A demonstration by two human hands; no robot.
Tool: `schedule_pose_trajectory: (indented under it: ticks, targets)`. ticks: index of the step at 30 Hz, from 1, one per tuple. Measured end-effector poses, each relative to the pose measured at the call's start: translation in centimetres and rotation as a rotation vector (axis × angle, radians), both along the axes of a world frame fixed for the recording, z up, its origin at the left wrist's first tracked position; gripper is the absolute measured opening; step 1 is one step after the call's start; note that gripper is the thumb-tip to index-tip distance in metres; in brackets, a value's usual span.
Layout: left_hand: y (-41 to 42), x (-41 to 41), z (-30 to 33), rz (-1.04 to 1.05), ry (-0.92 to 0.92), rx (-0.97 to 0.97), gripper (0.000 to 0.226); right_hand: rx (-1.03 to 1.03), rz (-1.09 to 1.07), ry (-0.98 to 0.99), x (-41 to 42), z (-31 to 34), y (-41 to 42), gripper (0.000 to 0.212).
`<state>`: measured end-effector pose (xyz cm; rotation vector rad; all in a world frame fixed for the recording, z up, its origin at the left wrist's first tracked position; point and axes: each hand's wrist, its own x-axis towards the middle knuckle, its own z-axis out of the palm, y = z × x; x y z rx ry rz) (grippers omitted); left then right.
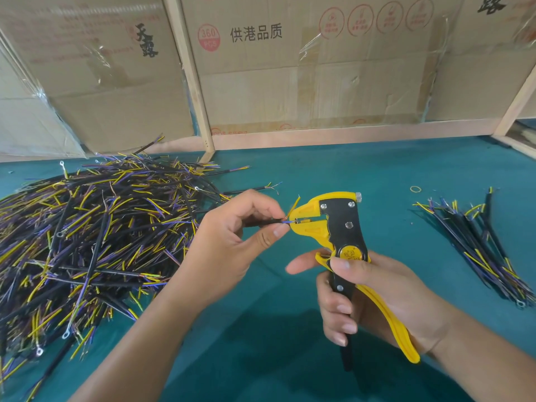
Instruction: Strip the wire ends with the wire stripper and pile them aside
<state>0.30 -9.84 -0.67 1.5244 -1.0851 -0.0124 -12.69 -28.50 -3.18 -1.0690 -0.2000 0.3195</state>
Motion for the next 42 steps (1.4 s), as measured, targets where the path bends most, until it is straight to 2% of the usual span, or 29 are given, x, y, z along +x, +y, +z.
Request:
schedule_pose_trajectory:
  ticks: [15, 24, 33, 42]
  targets:
    - [0.0, 0.1, 0.0, 0.001, 0.009, -0.005, 0.007, -0.001, 0.010, -0.006, -0.1, 0.3, 0.2, 0.054]
    - [0.1, 0.3, -0.3, 0.018, 0.027, 0.030, 0.008, -0.087, -0.094, 0.059, -0.2, 0.8, -0.3, 0.048]
    - [0.1, 0.0, 0.0, -0.011, 0.046, 0.004, 0.008, -0.119, -0.118, 0.019, -0.4, 1.1, -0.4, 0.051]
    - [0.6, 0.6, 0.2, 0.010, 0.083, -0.027, 0.009, 0.011, -0.233, -0.019, 0.2, 1.5, -1.4, 0.057]
